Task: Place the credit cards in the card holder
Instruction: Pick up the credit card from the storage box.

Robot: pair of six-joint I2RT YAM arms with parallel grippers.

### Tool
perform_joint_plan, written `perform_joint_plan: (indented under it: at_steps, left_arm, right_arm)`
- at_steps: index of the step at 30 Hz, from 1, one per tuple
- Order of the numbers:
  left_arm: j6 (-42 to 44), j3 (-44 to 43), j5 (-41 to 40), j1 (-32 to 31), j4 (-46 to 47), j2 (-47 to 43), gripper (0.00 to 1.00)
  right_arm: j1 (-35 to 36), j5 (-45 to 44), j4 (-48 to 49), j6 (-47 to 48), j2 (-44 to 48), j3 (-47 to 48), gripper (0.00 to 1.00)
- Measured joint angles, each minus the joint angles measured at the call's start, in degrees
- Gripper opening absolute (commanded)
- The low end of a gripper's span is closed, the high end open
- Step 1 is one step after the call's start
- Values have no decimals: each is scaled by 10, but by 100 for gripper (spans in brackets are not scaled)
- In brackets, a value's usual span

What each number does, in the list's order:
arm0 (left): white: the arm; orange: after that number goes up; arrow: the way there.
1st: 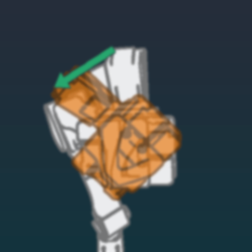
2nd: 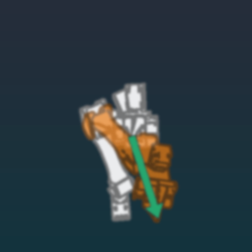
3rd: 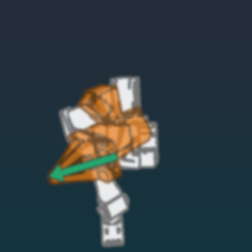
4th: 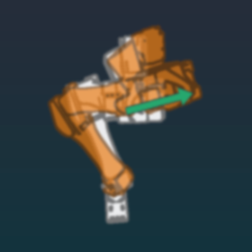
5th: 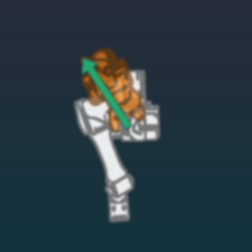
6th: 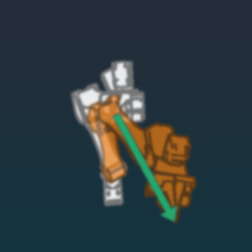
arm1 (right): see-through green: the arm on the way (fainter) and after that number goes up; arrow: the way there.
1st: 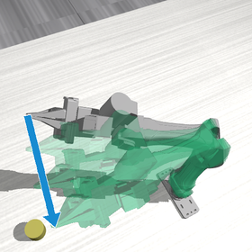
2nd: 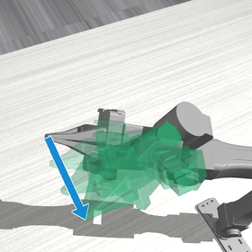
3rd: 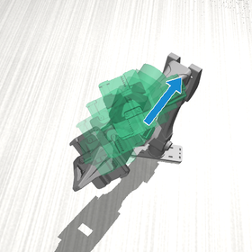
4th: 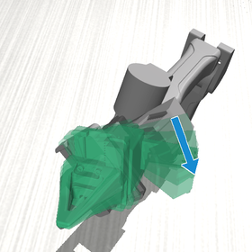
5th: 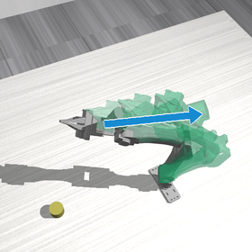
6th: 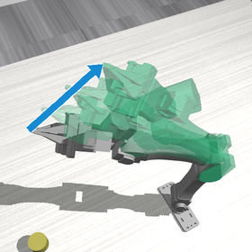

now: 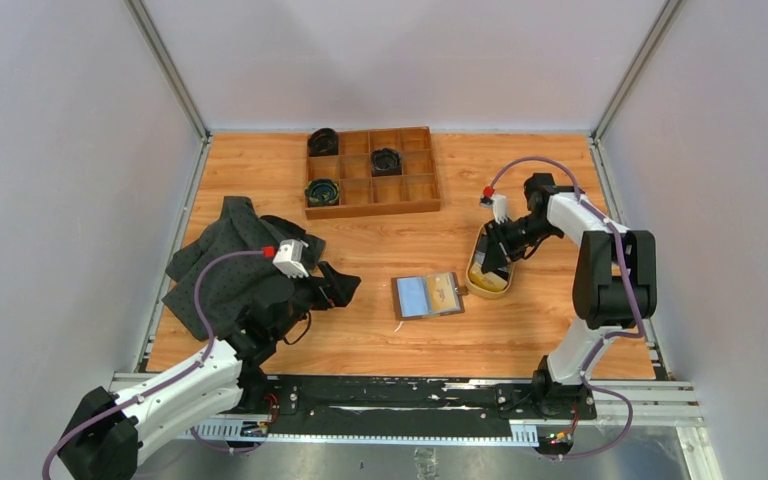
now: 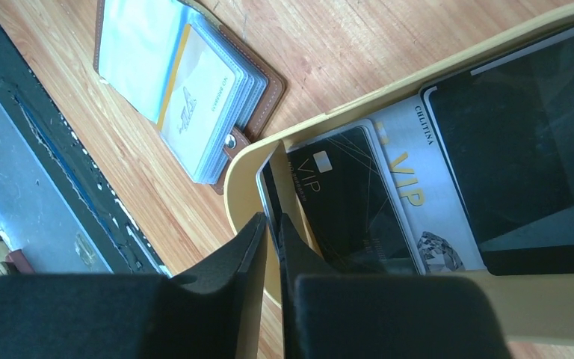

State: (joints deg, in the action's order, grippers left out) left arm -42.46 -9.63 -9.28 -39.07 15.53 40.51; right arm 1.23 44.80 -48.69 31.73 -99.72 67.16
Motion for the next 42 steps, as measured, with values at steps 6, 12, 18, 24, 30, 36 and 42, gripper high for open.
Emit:
perform_joint_plan:
  at_steps: [6,12,18,24,30,36,42]
  left_arm:
    - [0,0,2,0,0,0,100]
    - [19,-1,33,2,7,0,100]
    - [35,-31,100,3,13,16,100]
    - [10,-55,167,3,61,49,100]
    - [-75,-58,226,3,151,115,99]
    - [-163,-71,254,3,261,192,97]
    - [-230,-113,257,-4,353,292,91]
  right_arm:
    - [0,-14,0,27,0,0,0]
    - [-4,-22,-5,54,33,3,0]
    - [-63,22,-9,53,58,32,0]
    - [-136,147,-19,-10,57,37,0]
    - [-176,275,-19,-100,15,37,0]
    - [-180,369,19,-209,-34,13,0]
    - [-180,417,68,-301,-66,-11,0]
